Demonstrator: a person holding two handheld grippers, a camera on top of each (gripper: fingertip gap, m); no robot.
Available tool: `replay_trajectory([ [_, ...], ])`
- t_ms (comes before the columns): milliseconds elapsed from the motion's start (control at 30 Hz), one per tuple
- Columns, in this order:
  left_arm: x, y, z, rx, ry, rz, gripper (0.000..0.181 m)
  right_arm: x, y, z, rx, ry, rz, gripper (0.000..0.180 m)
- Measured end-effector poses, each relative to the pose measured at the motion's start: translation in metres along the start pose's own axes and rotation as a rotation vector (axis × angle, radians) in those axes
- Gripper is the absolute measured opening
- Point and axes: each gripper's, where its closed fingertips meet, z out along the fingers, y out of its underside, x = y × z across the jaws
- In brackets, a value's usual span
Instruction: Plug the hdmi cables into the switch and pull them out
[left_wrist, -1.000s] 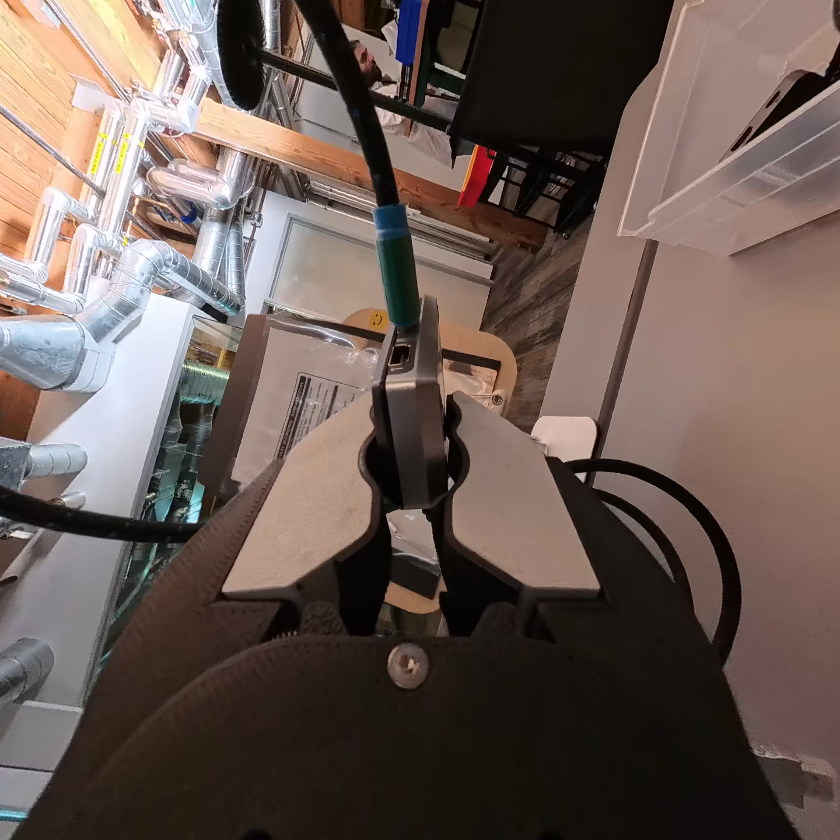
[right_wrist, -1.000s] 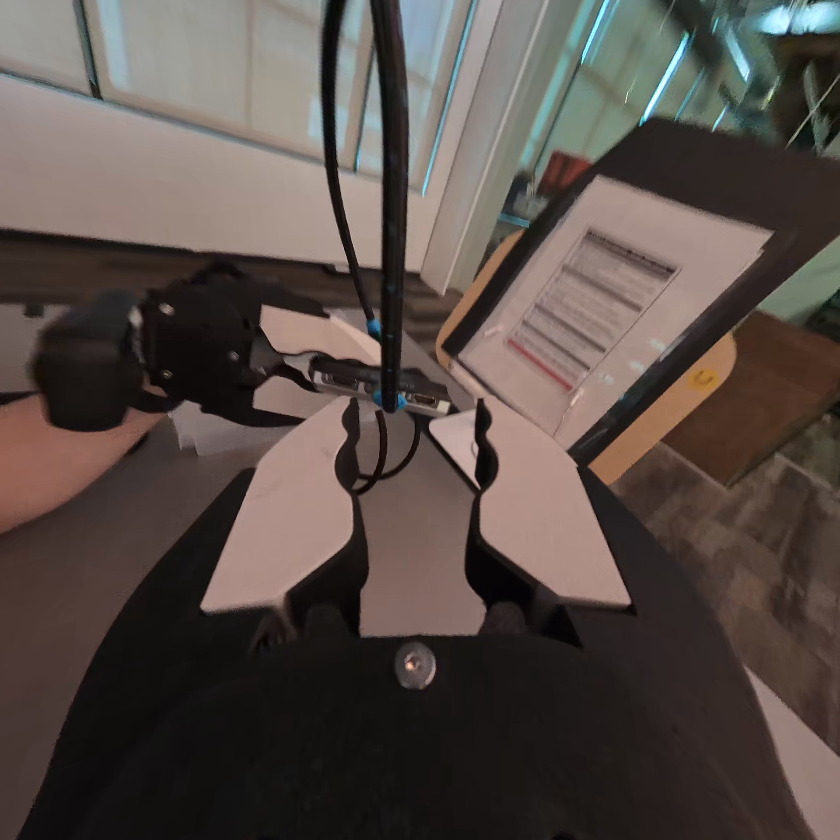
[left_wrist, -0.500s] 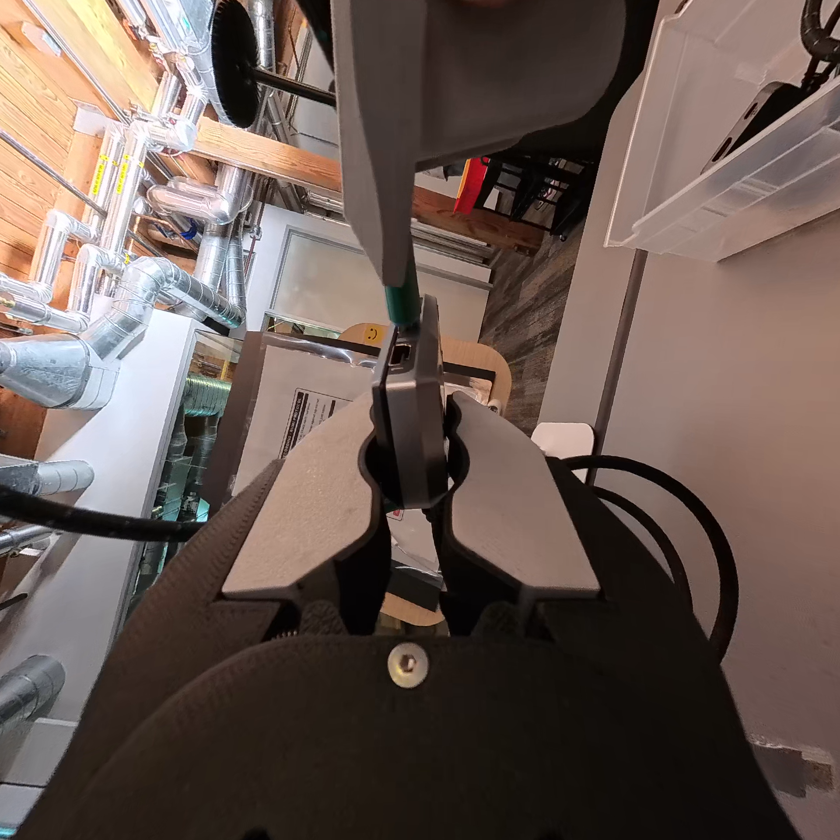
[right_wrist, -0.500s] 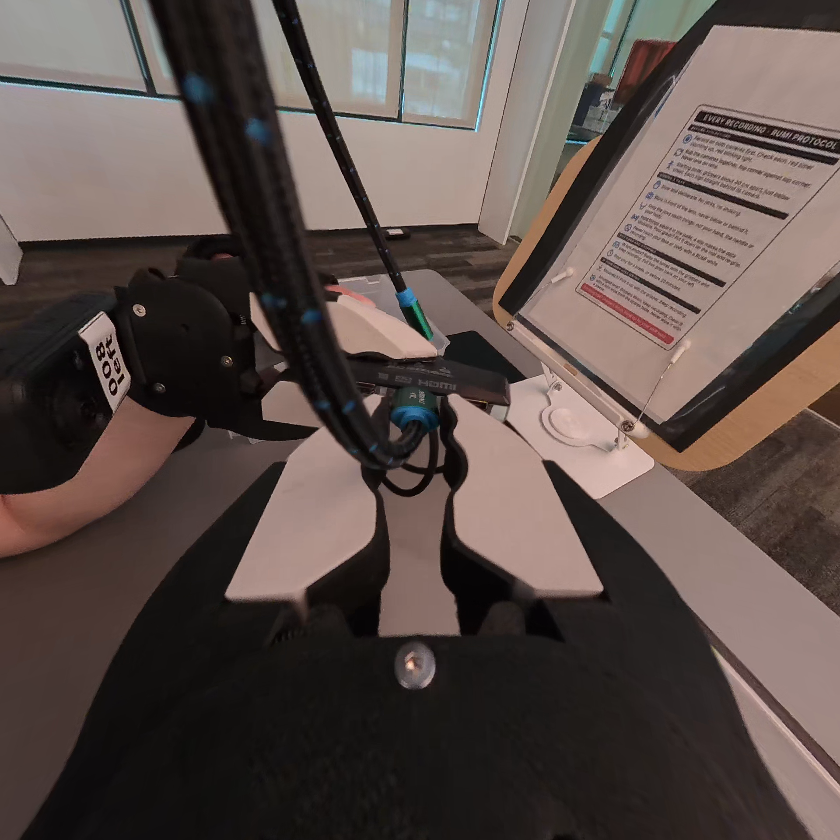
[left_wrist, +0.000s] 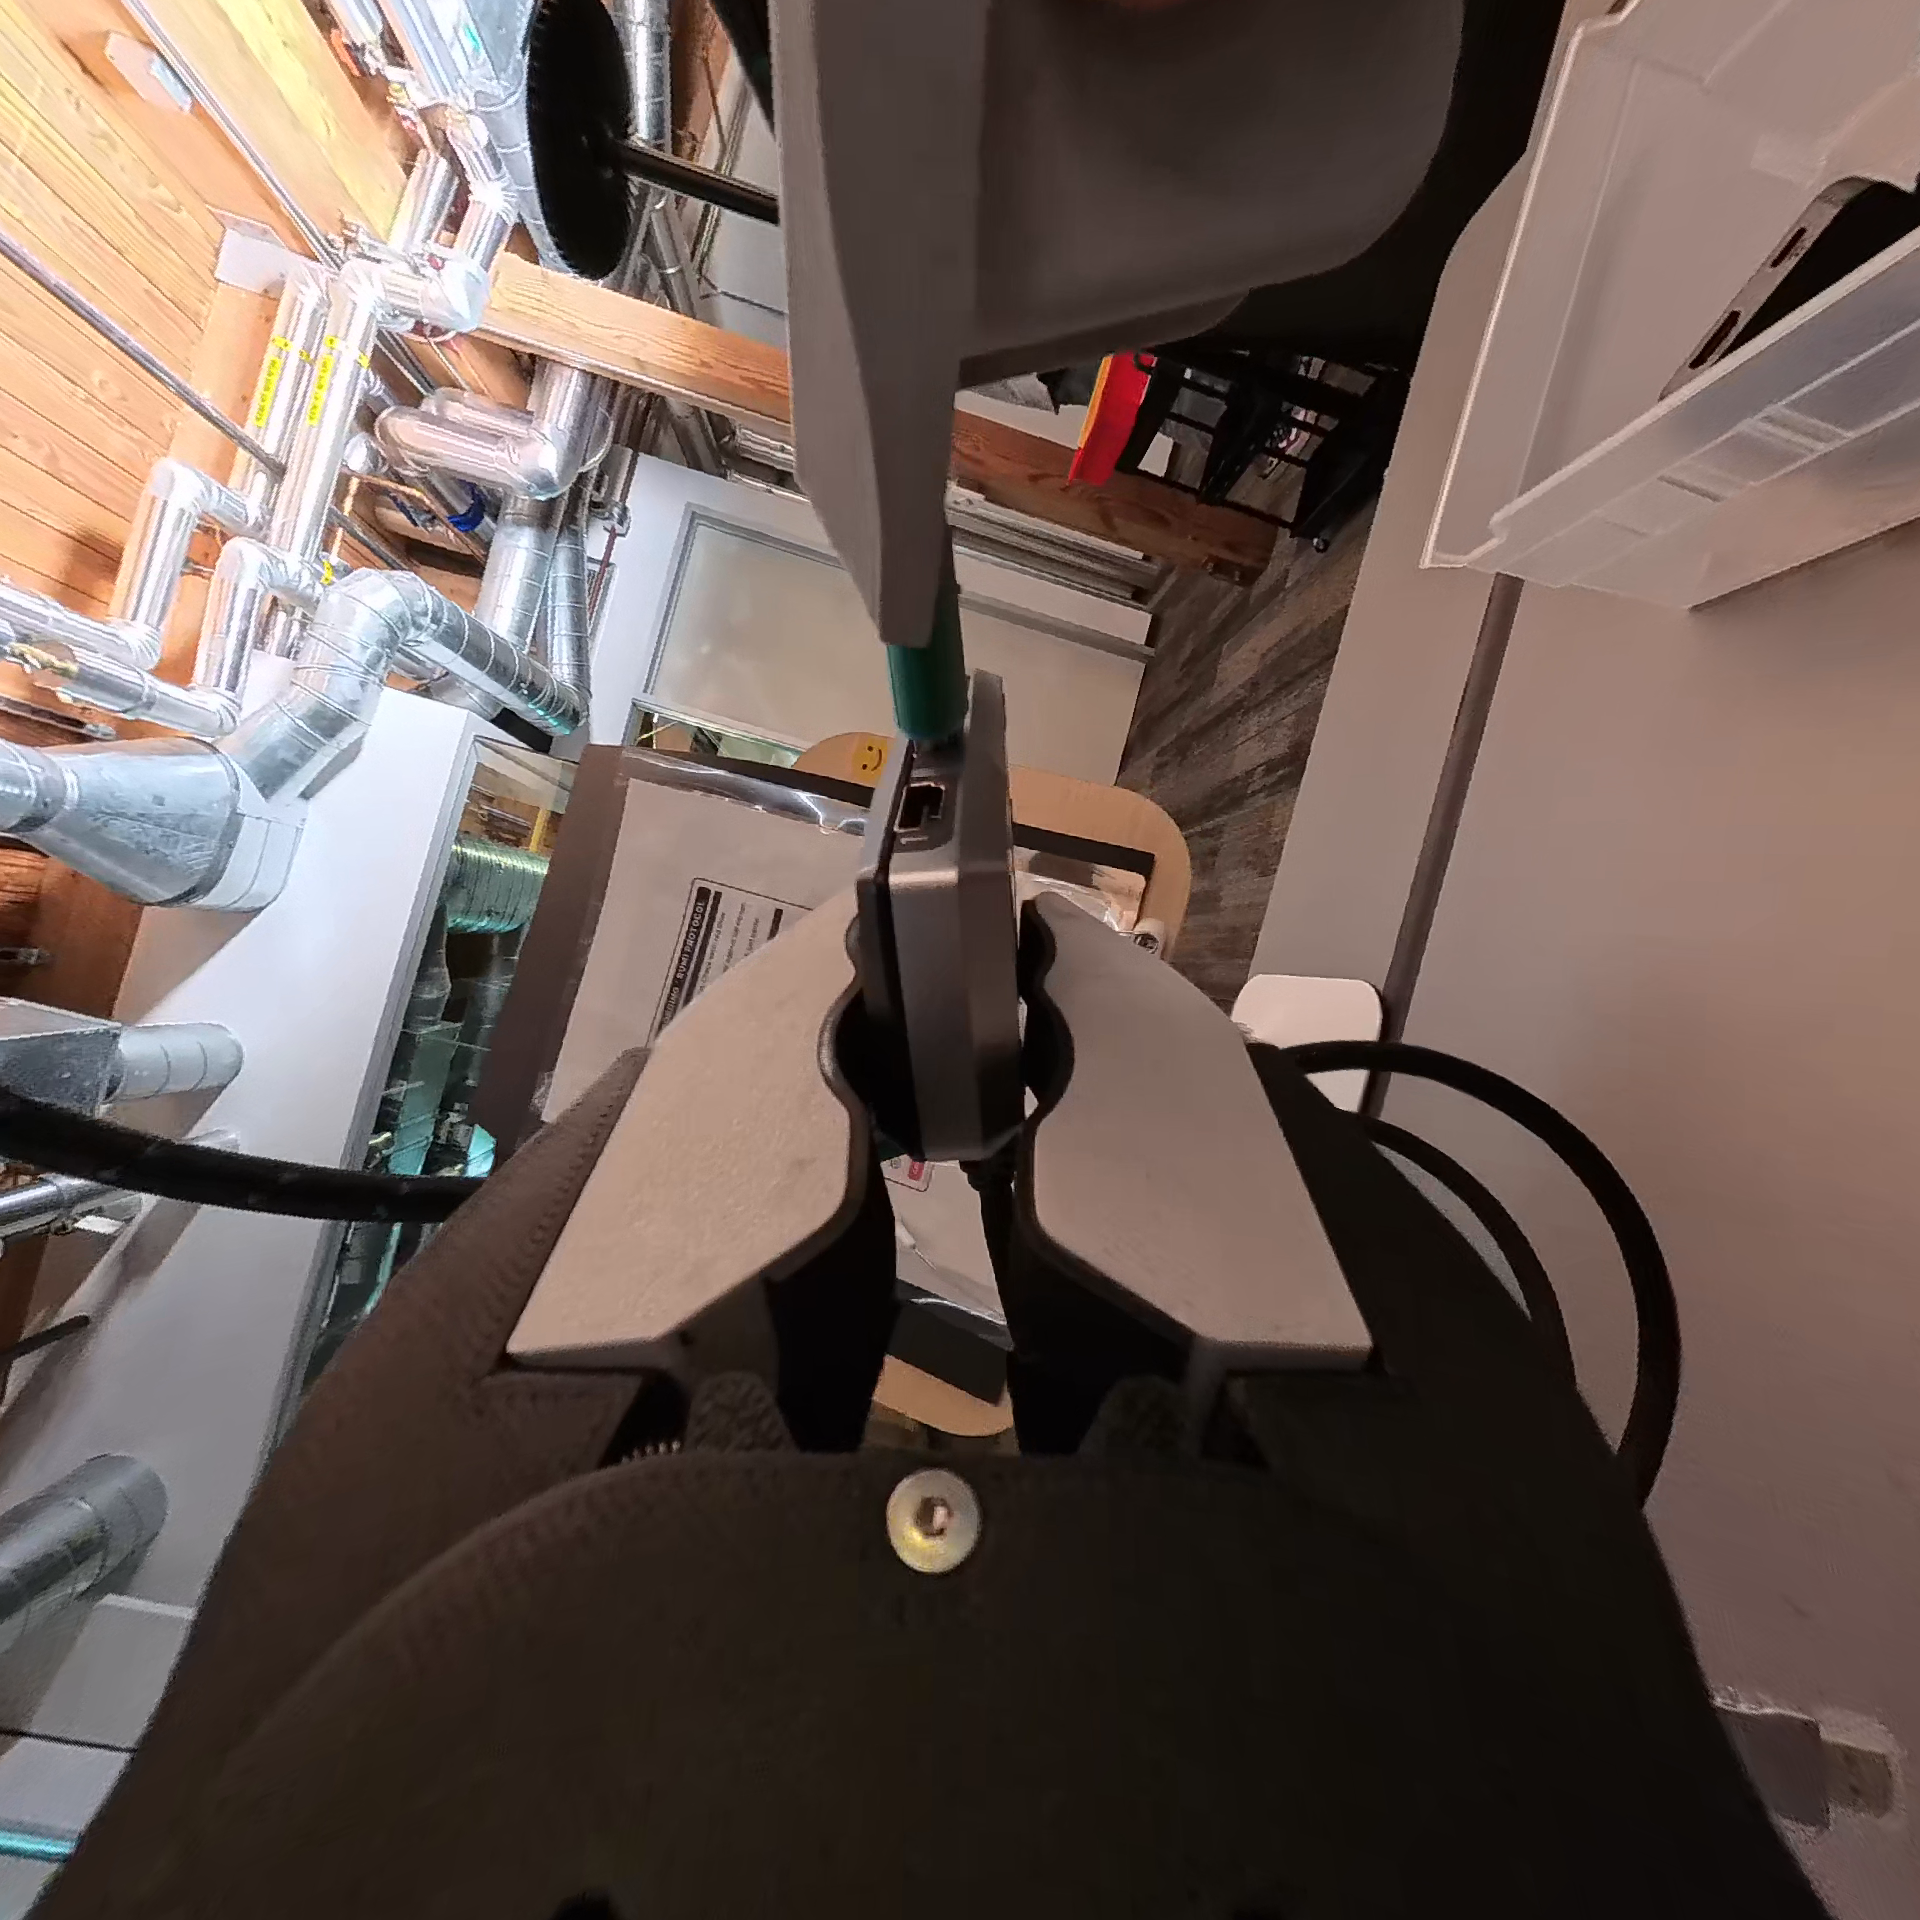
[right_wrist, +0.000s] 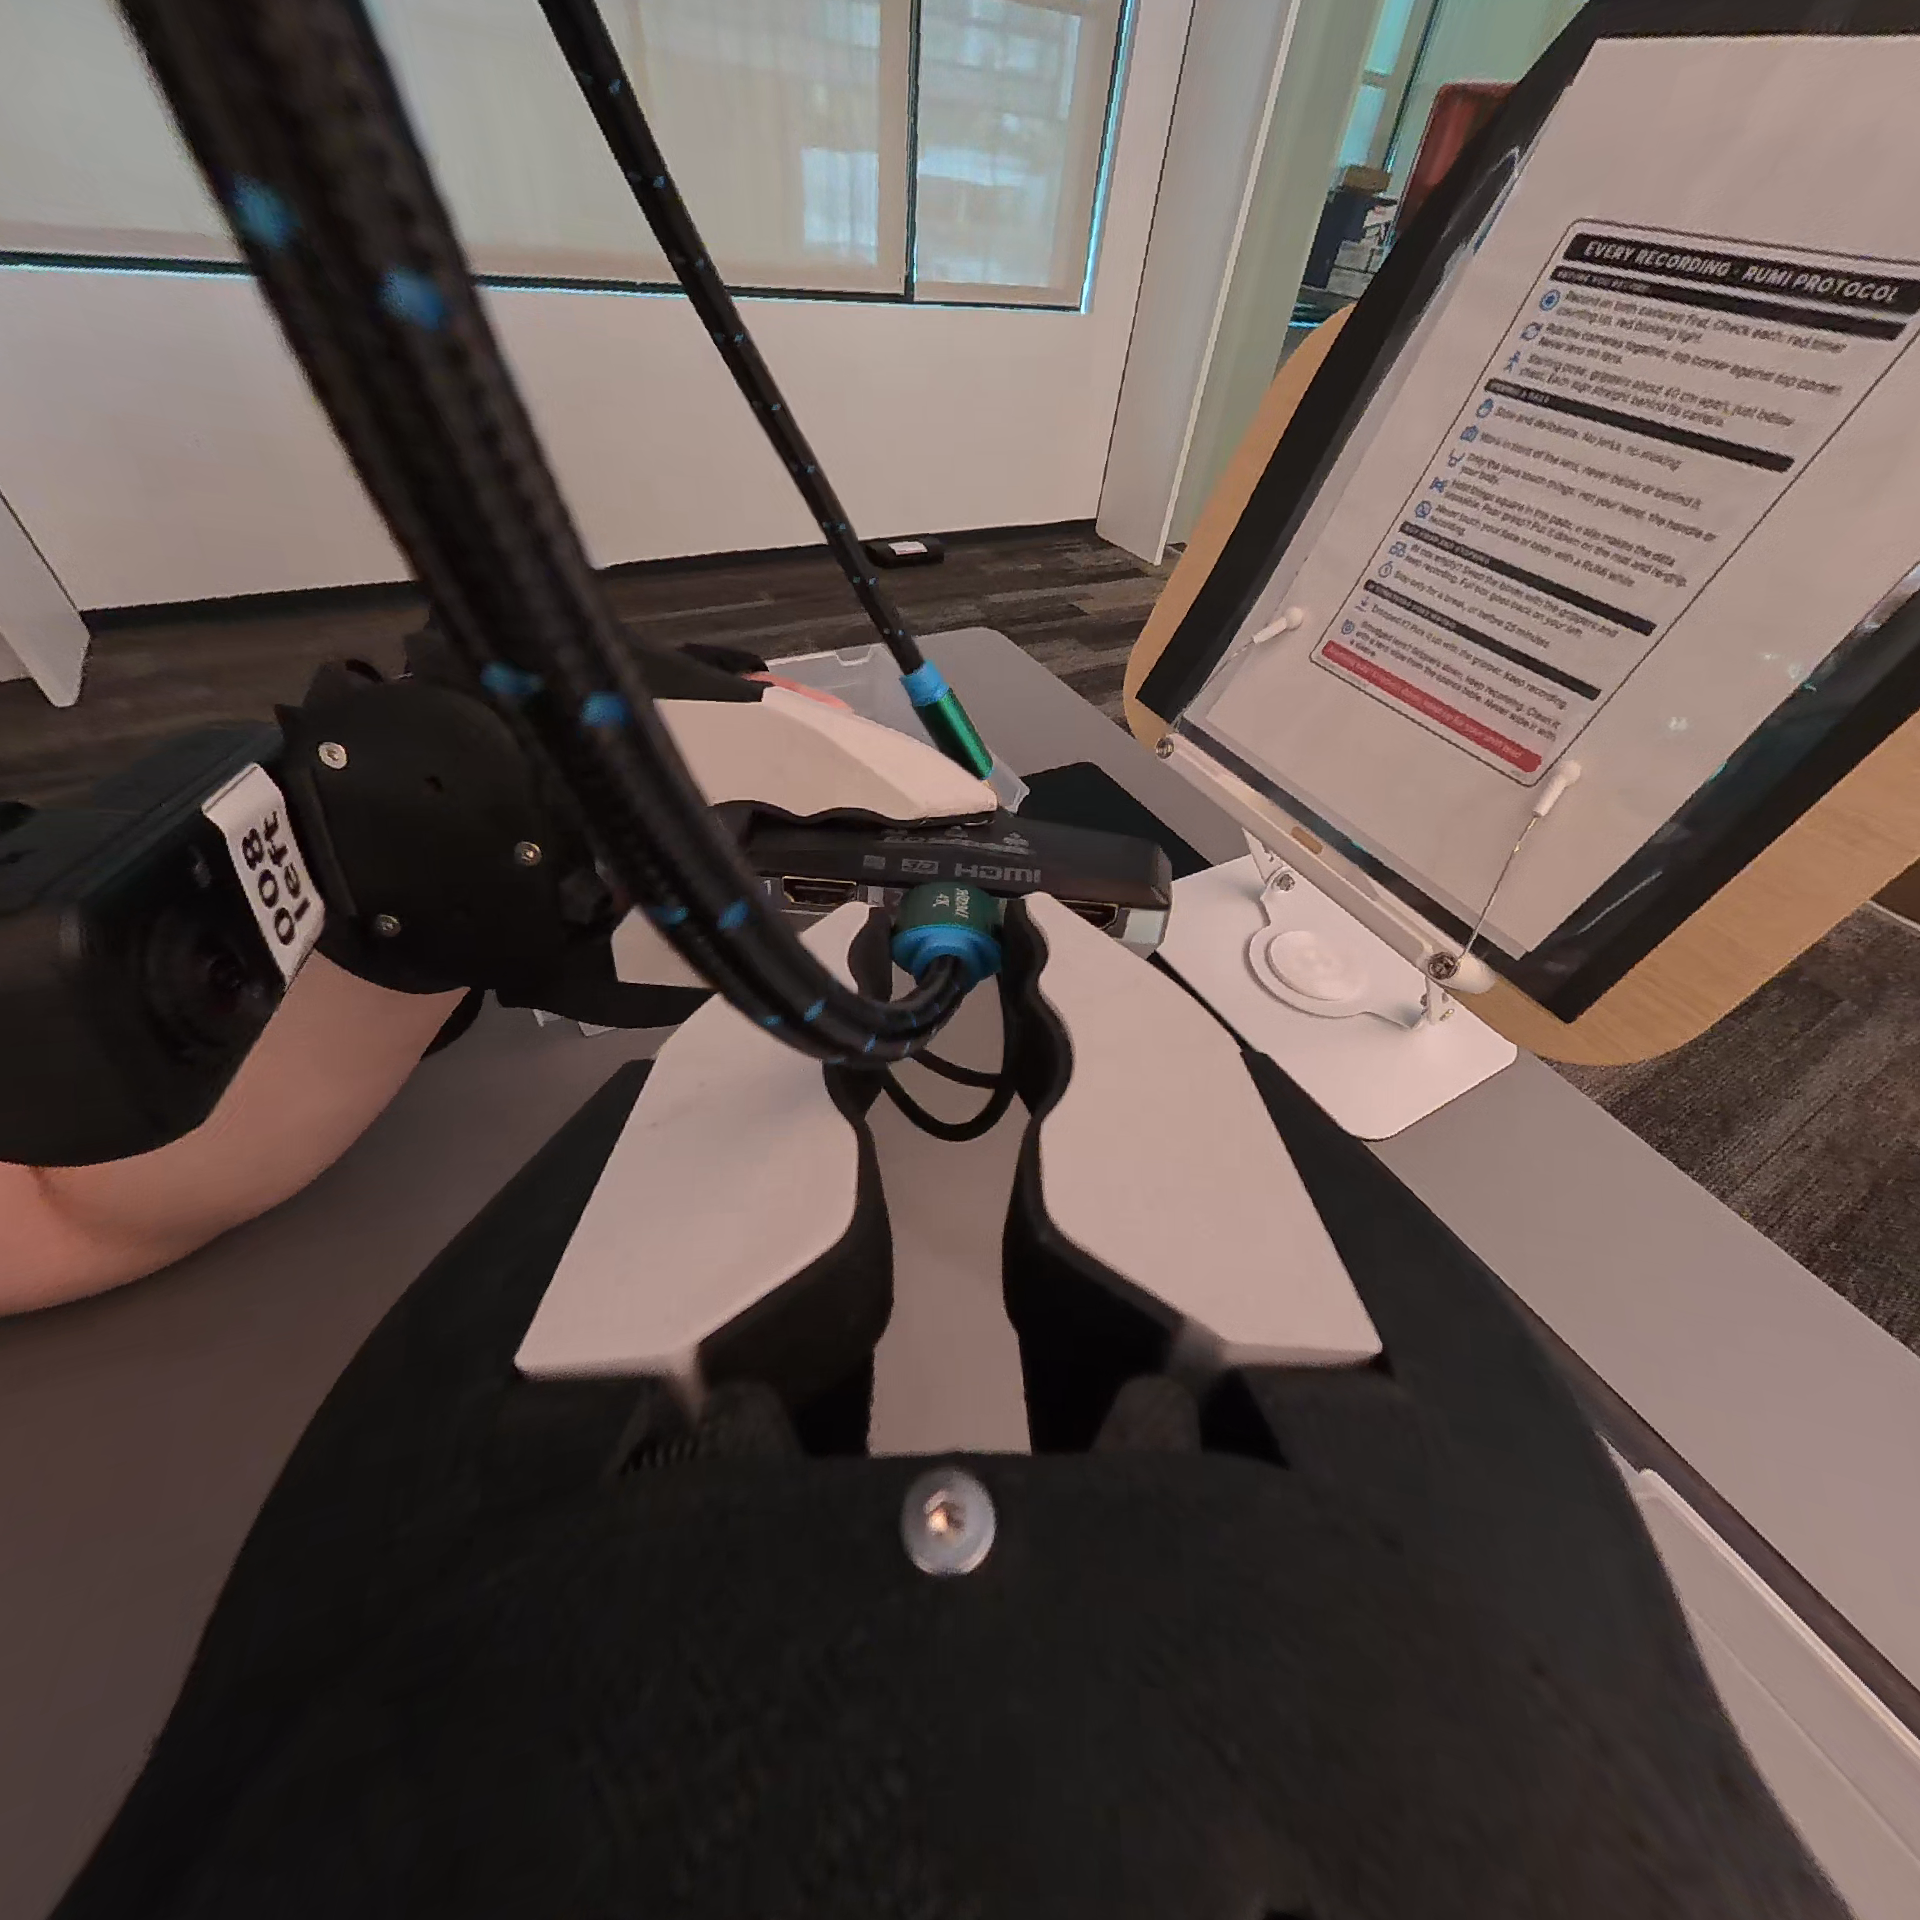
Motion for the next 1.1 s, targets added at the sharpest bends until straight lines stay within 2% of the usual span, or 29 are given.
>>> replay_trajectory([
  [367,0.003,-0.002,0.002,-0.017,0.006,0.005,0.022,0.001,0.004,-0.004,-0.061,0.060,0.036,0.022],
  [567,0.000,-0.011,-0.001,0.002,-0.001,0.013,0.022,-0.002,0.001,-0.012,-0.041,-0.011,0.098,0.022],
  [767,0.001,-0.015,-0.003,-0.013,0.004,0.051,0.023,-0.005,0.003,-0.017,-0.128,0.100,0.000,0.022],
  [933,0.000,-0.022,-0.006,0.016,0.006,0.018,0.023,-0.008,-0.002,-0.023,-0.077,0.018,0.073,0.021],
  [1100,0.000,-0.022,-0.004,0.009,0.002,0.011,0.023,-0.006,-0.002,-0.023,-0.062,0.008,0.100,0.021],
])
